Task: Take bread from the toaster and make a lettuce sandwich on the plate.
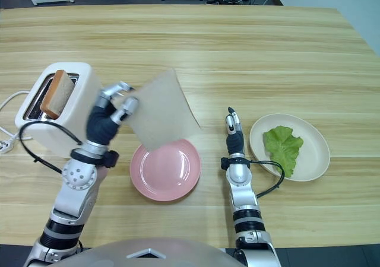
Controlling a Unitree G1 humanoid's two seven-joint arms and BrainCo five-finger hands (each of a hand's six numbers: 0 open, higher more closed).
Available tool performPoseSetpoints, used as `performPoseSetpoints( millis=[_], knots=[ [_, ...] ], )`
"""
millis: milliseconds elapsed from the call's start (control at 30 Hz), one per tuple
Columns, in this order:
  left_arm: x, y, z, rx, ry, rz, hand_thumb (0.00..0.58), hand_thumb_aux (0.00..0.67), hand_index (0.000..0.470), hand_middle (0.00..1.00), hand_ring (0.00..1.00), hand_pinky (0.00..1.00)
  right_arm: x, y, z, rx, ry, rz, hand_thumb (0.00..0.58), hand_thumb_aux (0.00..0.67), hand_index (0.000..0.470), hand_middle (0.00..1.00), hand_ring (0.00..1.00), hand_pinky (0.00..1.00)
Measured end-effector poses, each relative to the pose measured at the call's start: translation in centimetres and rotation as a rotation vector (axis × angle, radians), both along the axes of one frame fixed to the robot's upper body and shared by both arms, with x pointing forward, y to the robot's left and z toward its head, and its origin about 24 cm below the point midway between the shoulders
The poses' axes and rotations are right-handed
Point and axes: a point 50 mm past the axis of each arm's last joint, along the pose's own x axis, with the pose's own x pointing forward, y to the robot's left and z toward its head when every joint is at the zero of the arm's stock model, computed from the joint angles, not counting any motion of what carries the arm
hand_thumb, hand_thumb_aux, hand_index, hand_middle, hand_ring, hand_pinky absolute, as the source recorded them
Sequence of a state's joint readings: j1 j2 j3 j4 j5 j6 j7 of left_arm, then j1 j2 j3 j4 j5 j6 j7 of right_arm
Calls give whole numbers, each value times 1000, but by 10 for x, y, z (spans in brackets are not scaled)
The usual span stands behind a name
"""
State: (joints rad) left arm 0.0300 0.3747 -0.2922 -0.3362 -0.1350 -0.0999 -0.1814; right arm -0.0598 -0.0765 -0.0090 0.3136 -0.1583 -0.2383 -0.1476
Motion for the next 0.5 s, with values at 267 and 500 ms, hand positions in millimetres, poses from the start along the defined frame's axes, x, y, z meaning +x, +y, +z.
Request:
performPoseSetpoints(
  millis=[267, 500],
  knots=[
    [-3, 2, -49, 252, 209, -54, 580, 670, 470, 1000, 1000, 1000, 0, -1, 0, -3, 5, 0, 0, 0, 0, 0, 0, 0],
    [-5, 5, -54, 346, 219, -46, 9, 5, 4, 929, 929, 929, -1, -1, 1, -5, 5, 2, 0, 0, 0, 0, 0, 0]
  ],
)
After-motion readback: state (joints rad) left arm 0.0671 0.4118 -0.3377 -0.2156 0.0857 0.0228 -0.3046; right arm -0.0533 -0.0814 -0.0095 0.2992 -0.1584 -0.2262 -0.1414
